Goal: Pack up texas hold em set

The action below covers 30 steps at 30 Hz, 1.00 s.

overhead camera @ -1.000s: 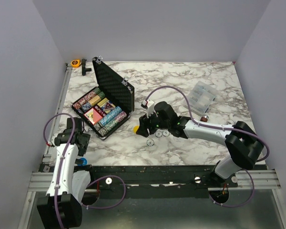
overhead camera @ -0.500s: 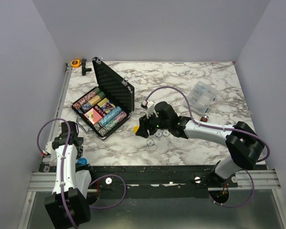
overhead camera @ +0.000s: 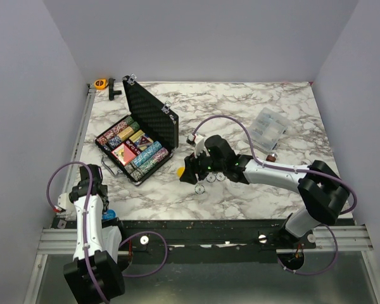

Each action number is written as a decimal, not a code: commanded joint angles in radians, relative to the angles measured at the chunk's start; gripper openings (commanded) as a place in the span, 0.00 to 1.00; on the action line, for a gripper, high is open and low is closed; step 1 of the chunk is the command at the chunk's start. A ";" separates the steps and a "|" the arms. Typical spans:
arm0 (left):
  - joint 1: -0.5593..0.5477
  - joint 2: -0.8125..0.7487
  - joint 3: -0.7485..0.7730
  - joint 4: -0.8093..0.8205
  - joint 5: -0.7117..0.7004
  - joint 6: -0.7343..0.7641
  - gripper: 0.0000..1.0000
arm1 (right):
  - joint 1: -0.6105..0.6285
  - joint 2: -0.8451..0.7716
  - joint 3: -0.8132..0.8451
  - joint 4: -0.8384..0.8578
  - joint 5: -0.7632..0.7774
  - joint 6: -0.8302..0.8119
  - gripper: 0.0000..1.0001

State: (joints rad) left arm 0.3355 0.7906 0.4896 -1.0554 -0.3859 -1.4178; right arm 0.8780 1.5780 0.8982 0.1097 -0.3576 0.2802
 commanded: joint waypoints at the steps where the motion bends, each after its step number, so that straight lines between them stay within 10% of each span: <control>1: 0.014 0.009 -0.005 0.006 -0.058 -0.008 0.99 | 0.007 0.018 0.012 -0.010 -0.024 0.005 0.57; 30: 0.018 -0.073 -0.097 0.166 0.009 -0.008 0.99 | 0.007 0.010 0.001 0.006 -0.038 0.011 0.56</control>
State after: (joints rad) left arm 0.3466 0.7238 0.4030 -0.9138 -0.4023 -1.4372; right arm 0.8780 1.5841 0.8982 0.1101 -0.3729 0.2878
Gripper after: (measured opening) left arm 0.987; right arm 0.564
